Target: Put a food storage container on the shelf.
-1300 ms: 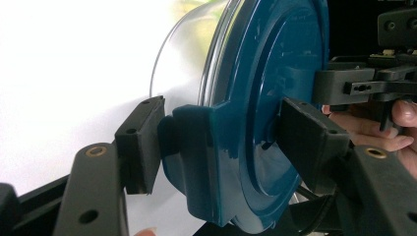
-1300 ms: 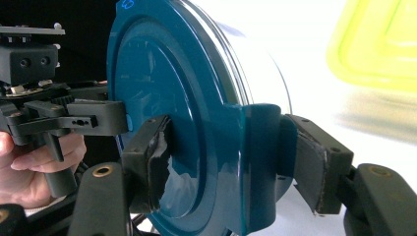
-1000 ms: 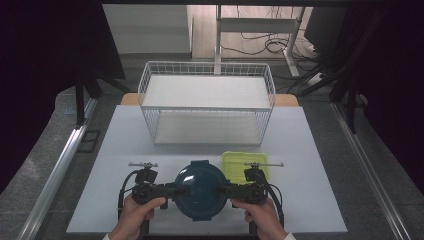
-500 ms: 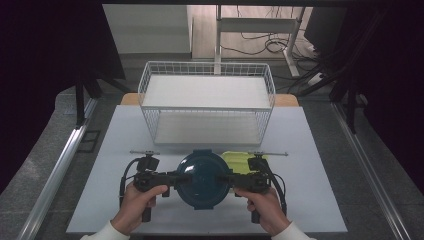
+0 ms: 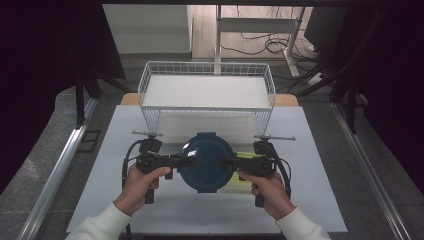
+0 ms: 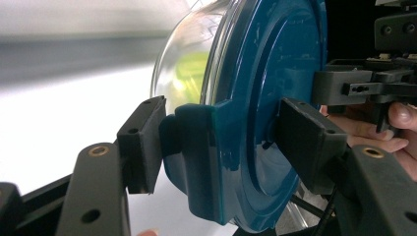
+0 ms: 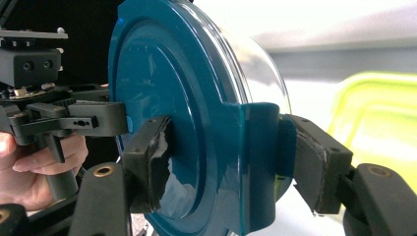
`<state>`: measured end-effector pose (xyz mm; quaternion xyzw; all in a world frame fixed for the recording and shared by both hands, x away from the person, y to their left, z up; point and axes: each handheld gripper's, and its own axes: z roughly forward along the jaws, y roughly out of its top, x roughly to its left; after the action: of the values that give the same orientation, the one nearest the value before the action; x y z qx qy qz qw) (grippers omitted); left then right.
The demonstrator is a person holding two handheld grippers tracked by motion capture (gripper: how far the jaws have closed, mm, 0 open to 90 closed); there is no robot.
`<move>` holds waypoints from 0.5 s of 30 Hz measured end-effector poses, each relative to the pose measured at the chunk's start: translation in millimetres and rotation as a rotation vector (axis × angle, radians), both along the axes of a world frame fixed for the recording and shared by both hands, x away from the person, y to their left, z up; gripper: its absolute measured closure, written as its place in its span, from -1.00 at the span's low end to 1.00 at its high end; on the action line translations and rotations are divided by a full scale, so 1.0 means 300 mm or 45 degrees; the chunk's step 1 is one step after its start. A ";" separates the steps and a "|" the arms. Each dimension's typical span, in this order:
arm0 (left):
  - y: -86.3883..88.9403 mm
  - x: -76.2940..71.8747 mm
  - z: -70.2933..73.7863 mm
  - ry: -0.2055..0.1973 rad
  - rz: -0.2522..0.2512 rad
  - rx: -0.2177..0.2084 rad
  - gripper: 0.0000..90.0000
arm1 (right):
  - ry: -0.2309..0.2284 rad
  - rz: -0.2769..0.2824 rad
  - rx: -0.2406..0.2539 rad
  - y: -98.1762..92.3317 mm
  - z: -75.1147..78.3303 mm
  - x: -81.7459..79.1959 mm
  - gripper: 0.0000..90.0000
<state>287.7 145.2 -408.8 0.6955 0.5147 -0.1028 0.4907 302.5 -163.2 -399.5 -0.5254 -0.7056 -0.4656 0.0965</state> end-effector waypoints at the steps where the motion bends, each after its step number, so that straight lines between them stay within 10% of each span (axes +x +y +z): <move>1: 0.001 0.005 0.007 -0.004 -0.001 -0.001 -0.17 | -0.006 -0.001 0.001 0.000 0.009 0.006 -0.19; 15: 0.006 0.071 0.123 -0.059 0.003 -0.002 -0.17 | -0.057 -0.011 0.011 0.006 0.124 0.070 -0.19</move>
<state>309.0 147.0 -371.9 0.6965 0.5040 -0.0865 0.5033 323.3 -161.4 -362.4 -0.5176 -0.7032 -0.4807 0.0810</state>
